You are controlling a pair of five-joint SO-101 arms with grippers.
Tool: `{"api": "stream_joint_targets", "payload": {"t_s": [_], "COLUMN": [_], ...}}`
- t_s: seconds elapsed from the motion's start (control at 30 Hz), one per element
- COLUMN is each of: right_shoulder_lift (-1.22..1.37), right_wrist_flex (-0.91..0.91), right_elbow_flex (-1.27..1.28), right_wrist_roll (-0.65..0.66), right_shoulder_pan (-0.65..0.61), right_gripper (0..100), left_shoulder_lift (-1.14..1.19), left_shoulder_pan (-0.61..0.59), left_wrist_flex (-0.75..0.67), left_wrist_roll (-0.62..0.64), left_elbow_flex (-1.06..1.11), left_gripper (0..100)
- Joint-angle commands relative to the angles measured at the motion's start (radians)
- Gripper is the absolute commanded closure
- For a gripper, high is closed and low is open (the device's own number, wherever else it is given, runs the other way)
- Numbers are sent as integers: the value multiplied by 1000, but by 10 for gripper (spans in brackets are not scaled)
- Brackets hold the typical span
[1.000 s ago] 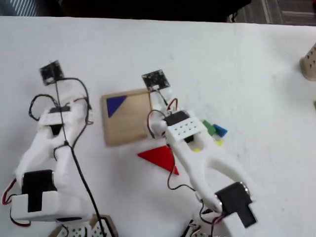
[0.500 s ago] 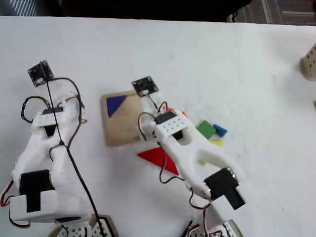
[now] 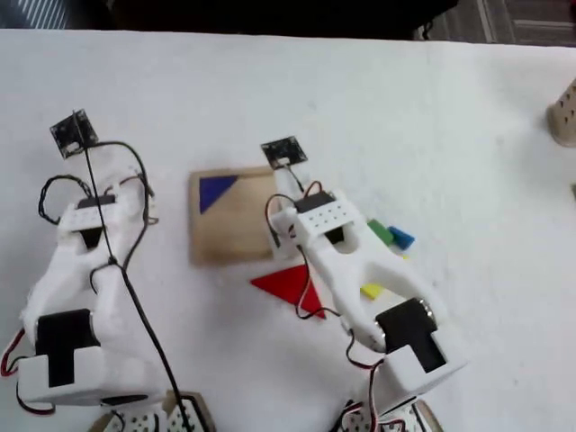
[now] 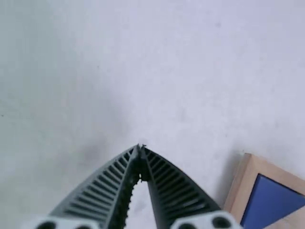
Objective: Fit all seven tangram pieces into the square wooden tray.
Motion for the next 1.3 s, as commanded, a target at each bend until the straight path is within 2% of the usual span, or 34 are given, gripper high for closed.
{"api": "stream_joint_targets", "payload": {"t_s": [0.0, 0.43, 0.6, 0.7, 1.0, 1.17, 1.27], "right_shoulder_lift": [-28, -311, -302, -303, -458, -518, -499], "right_wrist_flex": [82, 113, 117, 119, 120, 96, 48], "right_elbow_flex": [-17, 247, 255, 253, 256, 276, 278], "right_wrist_roll": [51, 127, 127, 135, 137, 129, 135], "right_shoulder_pan": [4, 15, 2, -10, 143, 202, 206], "right_gripper": [981, 968, 796, 720, 827, 929, 943], "left_shoulder_lift": [-48, -48, -48, -48, -48, -93, -150], "left_shoulder_pan": [-8, 10, 19, 19, 27, 153, 237], "left_wrist_flex": [-28, -29, -29, -29, -18, -20, -28], "left_wrist_roll": [6, 5, -89, -95, -100, -101, -101], "left_elbow_flex": [-26, -25, -25, -23, -23, 52, 112], "left_gripper": [977, 977, 977, 977, 977, 977, 977]}}
